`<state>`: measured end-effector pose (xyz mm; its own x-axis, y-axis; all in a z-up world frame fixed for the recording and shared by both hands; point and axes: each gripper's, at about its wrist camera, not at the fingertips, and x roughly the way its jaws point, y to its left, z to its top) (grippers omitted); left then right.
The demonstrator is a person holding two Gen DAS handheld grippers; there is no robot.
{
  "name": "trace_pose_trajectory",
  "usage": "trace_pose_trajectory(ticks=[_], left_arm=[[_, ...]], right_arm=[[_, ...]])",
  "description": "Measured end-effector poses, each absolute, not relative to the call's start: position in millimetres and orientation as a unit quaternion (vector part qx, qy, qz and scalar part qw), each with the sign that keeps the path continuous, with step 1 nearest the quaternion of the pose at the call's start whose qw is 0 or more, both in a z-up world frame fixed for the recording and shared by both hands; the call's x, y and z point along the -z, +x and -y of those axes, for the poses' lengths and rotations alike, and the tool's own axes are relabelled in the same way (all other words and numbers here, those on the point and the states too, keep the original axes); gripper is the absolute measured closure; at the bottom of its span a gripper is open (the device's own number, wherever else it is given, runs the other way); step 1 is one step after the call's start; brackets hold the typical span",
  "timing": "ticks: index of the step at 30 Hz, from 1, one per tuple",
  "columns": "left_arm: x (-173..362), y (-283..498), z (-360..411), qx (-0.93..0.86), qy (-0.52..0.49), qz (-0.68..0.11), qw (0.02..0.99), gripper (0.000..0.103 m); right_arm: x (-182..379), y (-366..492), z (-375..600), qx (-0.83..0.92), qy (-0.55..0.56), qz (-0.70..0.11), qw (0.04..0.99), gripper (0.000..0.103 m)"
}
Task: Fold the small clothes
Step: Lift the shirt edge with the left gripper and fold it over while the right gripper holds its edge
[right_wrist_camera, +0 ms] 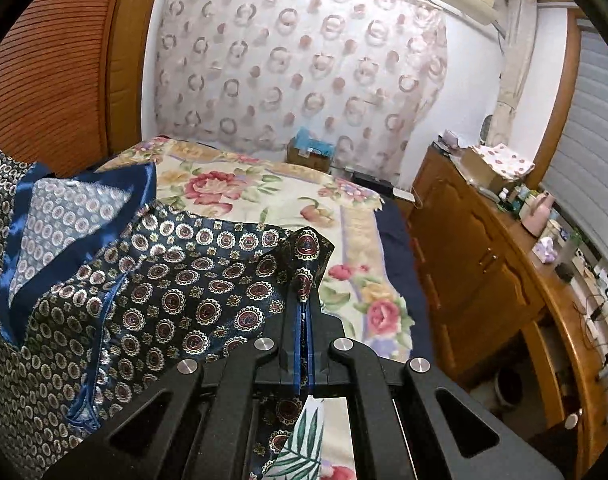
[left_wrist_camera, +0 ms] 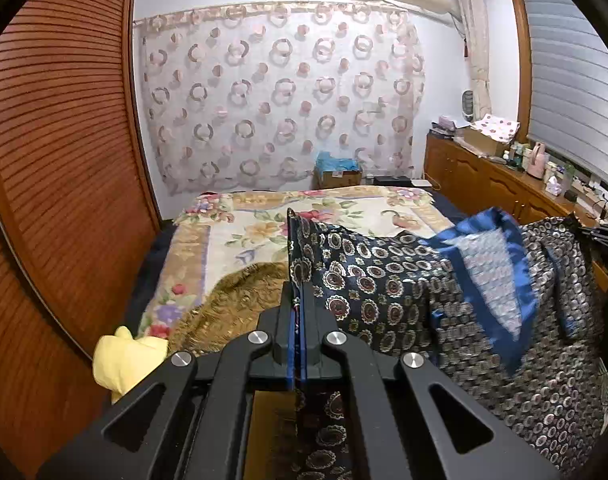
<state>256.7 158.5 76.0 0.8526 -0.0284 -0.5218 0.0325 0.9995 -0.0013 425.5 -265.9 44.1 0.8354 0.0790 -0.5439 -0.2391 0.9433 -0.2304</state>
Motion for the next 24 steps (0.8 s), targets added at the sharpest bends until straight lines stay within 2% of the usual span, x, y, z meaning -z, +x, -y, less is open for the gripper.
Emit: trace_pose_trajectory(ticks=[7, 13, 19, 24], left_arm=[[-73, 220, -144, 0.045, 0.009, -0.266, 0.963, 0.101], [-61, 151, -143, 0.061, 0.006, -0.249, 0.967, 0.101], [-23, 62, -153, 0.046, -0.015, -0.246, 0.968, 0.101], [23, 22, -161, 0.026, -0.047, -0.269, 0.962, 0.101]], right_arm=[[-49, 374, 247, -0.126, -0.138, -0.238, 0.953, 0.102], [-37, 301, 264, -0.177, -0.116, -0.222, 0.952, 0.102], [-2, 225, 297, -0.204, -0.087, -0.241, 0.945, 0.102], [27, 176, 324, -0.229, -0.063, -0.276, 0.931, 0.102]])
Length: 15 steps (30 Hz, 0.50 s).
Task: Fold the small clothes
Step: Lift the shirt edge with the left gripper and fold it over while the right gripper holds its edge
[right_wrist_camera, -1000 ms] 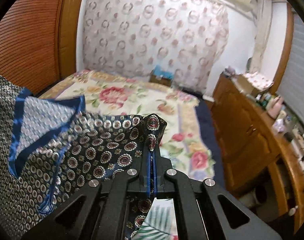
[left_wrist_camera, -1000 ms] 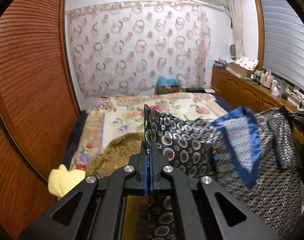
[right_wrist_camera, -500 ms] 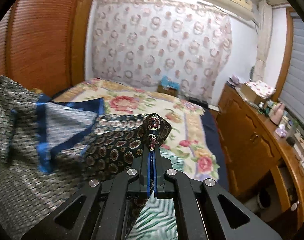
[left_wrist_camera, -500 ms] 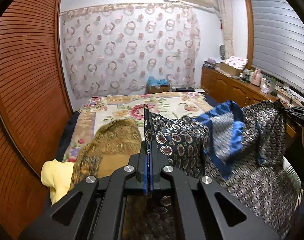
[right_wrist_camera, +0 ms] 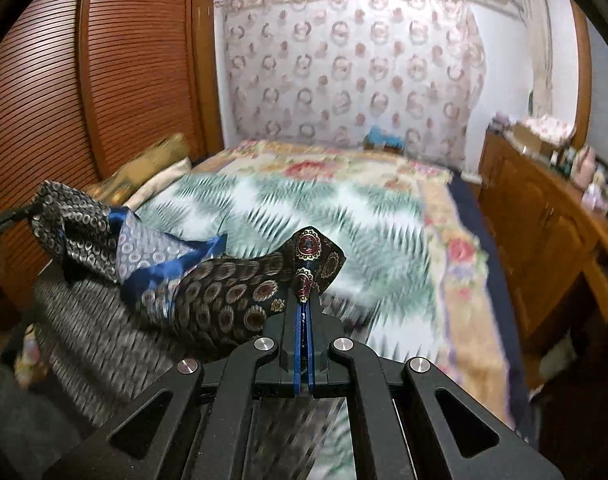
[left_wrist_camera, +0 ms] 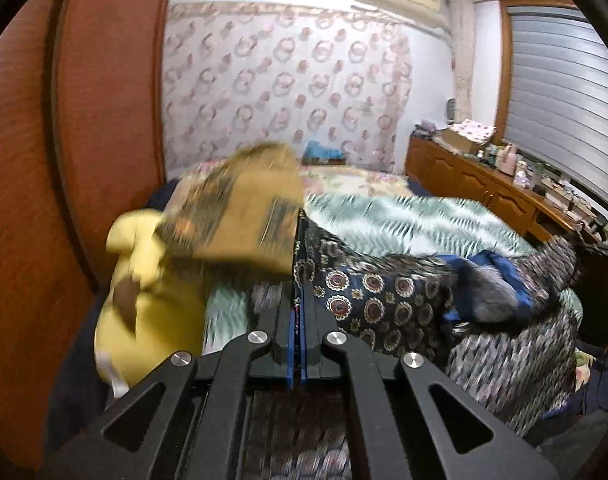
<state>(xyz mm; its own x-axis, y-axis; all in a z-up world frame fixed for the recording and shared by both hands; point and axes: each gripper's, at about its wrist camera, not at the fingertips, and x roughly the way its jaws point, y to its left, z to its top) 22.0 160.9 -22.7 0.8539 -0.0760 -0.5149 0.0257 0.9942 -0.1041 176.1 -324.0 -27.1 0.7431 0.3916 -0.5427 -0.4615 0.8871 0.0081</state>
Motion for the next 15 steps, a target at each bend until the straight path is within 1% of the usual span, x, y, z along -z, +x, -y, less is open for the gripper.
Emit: trace_pose_trajectory(ticks=[3, 6, 9, 15], left_arm=[[44, 11, -169, 0.013, -0.062, -0.286, 0.956, 0.101], [56, 5, -177, 0.008, -0.083, -0.298, 0.951, 0.101], [63, 1, -177, 0.004, -0.076, -0.304, 0.95, 0.101], [67, 0, -172, -0.012, -0.059, -0.306, 0.95, 0.1]], right_arm=[[45, 162, 340, -0.23, -0.046, -0.297, 0.926, 0.102], [47, 156, 351, -0.233, -0.029, -0.31, 0.921, 0.102], [45, 139, 350, -0.234, -0.031, -0.318, 0.918, 0.102], [48, 142, 333, -0.231, -0.044, -0.328, 0.915, 0.102]])
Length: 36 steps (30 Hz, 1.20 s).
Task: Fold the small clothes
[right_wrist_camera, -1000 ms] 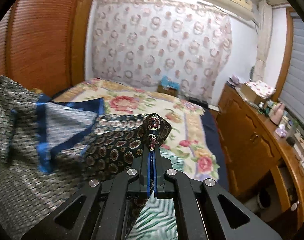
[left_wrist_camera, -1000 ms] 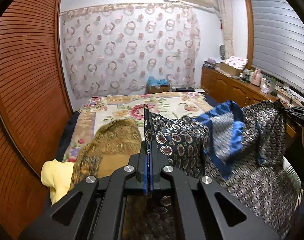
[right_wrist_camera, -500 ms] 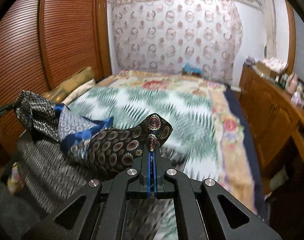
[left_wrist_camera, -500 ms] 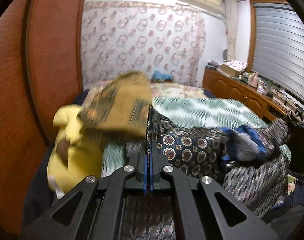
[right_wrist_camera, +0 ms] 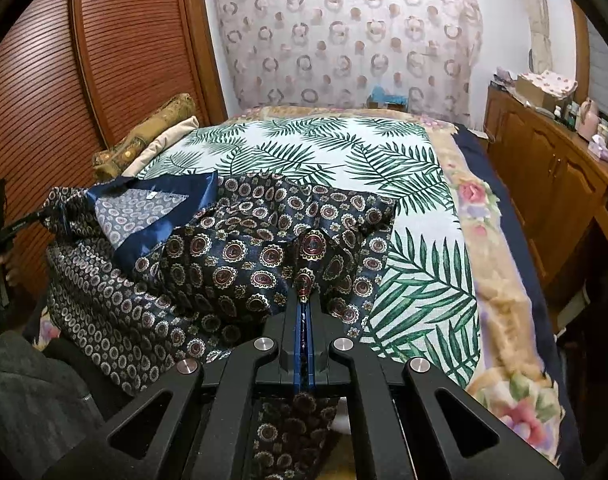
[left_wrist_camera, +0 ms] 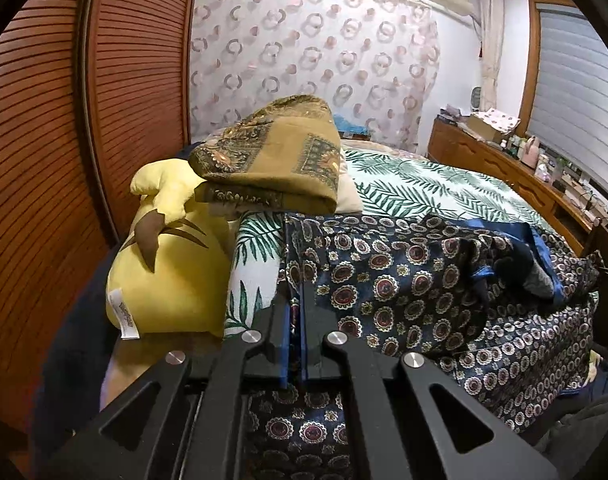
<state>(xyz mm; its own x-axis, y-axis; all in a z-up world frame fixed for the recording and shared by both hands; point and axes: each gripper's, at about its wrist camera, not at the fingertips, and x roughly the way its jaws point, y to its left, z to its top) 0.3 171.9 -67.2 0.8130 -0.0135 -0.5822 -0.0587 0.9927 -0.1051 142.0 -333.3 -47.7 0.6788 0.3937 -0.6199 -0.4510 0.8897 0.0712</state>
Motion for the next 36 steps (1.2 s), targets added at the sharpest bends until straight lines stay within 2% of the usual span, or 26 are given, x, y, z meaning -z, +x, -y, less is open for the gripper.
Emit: trace_pose_trajectory(ticks=[9, 11, 12, 13, 16, 19, 22, 23, 24, 26, 36], left_arm=[[39, -15, -172, -0.006, -0.052, -0.279, 0.959, 0.1], [30, -16, -173, 0.0, -0.051, -0.27, 0.962, 0.077], [27, -15, -173, 0.002, -0.05, -0.266, 0.963, 0.073], [24, -13, -173, 0.004, -0.049, -0.264, 0.963, 0.063], [20, 1, -171, 0.011, -0.046, -0.27, 0.962, 0.055], [22, 18, -169, 0.018, -0.041, -0.279, 0.959, 0.038], [29, 34, -166, 0.029, -0.047, -0.294, 0.954, 0.029], [31, 41, -166, 0.034, -0.048, -0.301, 0.952, 0.028], [34, 48, -165, 0.033, -0.047, -0.306, 0.95, 0.028], [37, 61, -165, 0.027, -0.044, -0.314, 0.948, 0.028], [56, 120, -173, 0.03, -0.023, -0.386, 0.922, 0.028]], right_arm=[[55, 138, 322, -0.234, -0.065, -0.331, 0.912, 0.102], [56, 137, 321, -0.234, -0.067, -0.332, 0.911, 0.102], [56, 136, 320, -0.234, -0.066, -0.331, 0.912, 0.102], [56, 136, 321, -0.233, -0.066, -0.332, 0.912, 0.102], [52, 134, 322, -0.231, -0.064, -0.329, 0.913, 0.099], [48, 132, 323, -0.231, -0.062, -0.323, 0.915, 0.097], [42, 129, 323, -0.229, -0.068, -0.316, 0.918, 0.087], [39, 128, 323, -0.229, -0.069, -0.312, 0.919, 0.078], [37, 127, 323, -0.228, -0.068, -0.31, 0.92, 0.064], [33, 127, 324, -0.227, -0.068, -0.304, 0.923, 0.053], [31, 166, 317, -0.219, -0.073, -0.288, 0.929, 0.048]])
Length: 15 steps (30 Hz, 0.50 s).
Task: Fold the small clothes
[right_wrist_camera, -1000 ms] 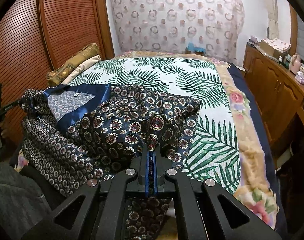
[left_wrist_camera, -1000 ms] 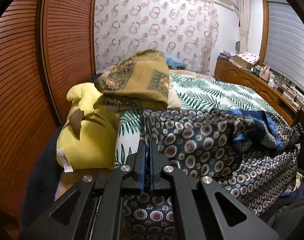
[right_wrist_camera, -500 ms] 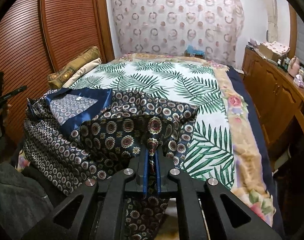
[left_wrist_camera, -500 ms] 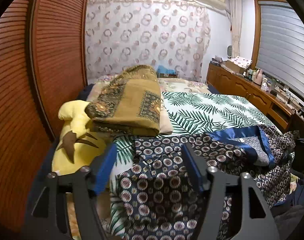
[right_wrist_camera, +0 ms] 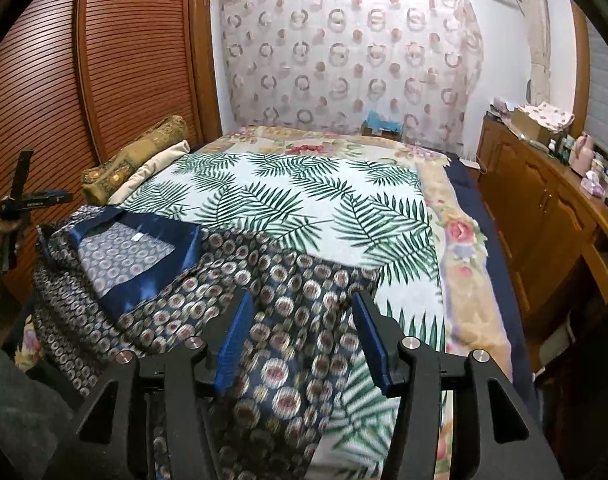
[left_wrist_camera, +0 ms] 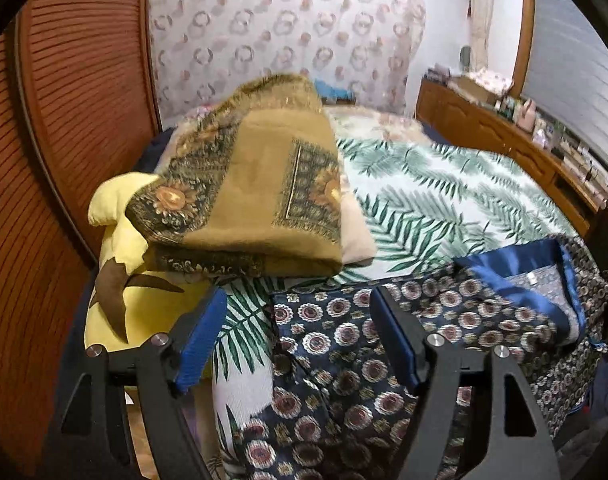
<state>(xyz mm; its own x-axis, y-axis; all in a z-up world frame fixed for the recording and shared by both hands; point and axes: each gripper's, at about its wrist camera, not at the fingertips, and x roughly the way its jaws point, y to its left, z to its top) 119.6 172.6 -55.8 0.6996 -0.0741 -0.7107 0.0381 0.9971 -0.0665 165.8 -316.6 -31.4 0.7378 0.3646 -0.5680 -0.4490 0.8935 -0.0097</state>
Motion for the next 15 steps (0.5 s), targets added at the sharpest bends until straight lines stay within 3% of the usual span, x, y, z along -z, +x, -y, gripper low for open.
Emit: trace_pose_trajectory(ticks=[6, 13, 15], left_arm=[[84, 139, -176, 0.037, -0.021, -0.448, 0.893, 0.028], [96, 140, -177, 0.036, -0.026, -0.463, 0.885, 0.028], [96, 141, -177, 0.035, -0.025, -0.462, 0.886, 0.028]], right_arm=[[52, 212, 312, -0.206, -0.039, -0.321, 0.924, 0.048], [72, 245, 307, -0.18, -0.036, -0.347, 0.92, 0.047], [75, 254, 306, -0.174, -0.038, -0.353, 0.919, 0.04]])
